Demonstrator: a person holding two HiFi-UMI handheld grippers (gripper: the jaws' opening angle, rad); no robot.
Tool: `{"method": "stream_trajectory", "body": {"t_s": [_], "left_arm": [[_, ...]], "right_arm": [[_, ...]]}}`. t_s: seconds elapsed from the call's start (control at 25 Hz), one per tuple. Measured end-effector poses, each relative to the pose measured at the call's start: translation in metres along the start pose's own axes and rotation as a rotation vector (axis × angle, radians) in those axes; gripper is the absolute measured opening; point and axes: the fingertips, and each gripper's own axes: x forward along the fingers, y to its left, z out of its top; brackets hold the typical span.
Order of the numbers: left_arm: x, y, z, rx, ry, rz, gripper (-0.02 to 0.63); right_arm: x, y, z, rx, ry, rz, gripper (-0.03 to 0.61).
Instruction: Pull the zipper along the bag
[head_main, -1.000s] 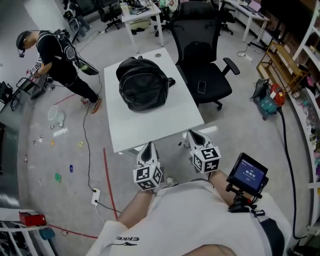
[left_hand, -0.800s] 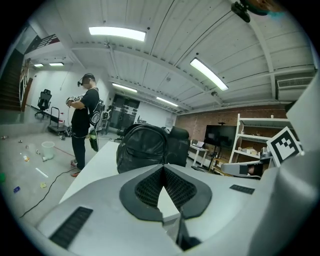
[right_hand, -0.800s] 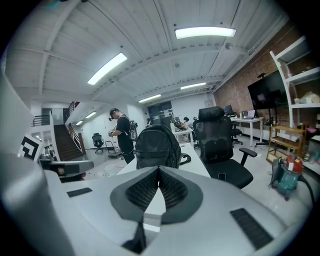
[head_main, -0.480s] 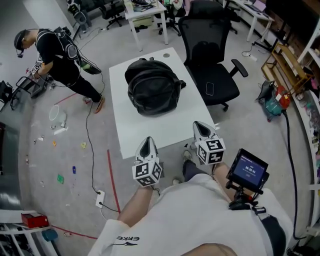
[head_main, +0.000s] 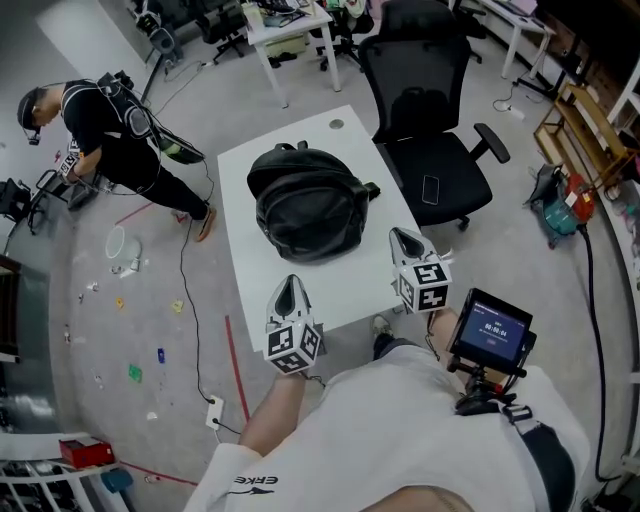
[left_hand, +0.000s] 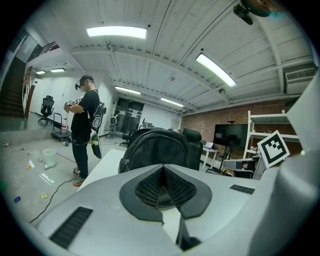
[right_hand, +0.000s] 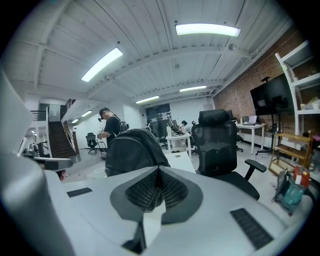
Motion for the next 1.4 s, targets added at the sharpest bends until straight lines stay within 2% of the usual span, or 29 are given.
{"method": "stream_trajectory", "body": {"t_s": [0.16, 0.44, 0.68, 0.84, 1.04, 1.2, 1.4], "left_arm": [[0.030, 0.005, 0.006, 0.005, 0.008, 0.029, 0.003], [0.077, 0.011, 0.011, 0.012, 0.040, 0.085, 0.003], [0.110, 0.015, 0.012, 0.016, 0.075, 0.127, 0.003], [0.129, 0.022, 0.005, 0.016, 0.101, 0.160, 0.003], [0.120, 0.025, -0.002, 0.015, 0.125, 0.184, 0.003], [0.115, 0.026, -0.004, 0.018, 0.134, 0.191, 0.003], [0.114, 0.028, -0.004, 0.018, 0.134, 0.192, 0.003]], "right_arm": [[0.035, -0.026, 0.008, -0.009, 0.014, 0.002, 0.005], [0.096, -0.047, 0.013, -0.038, 0.055, 0.057, 0.005], [0.151, -0.059, 0.003, -0.117, 0.133, 0.109, 0.005], [0.189, -0.062, -0.013, -0.202, 0.190, 0.174, 0.005], [0.192, -0.048, -0.030, -0.296, 0.222, 0.248, 0.008], [0.190, -0.031, -0.029, -0.365, 0.206, 0.311, 0.053], [0.184, -0.018, -0.028, -0.445, 0.193, 0.373, 0.071]]}}
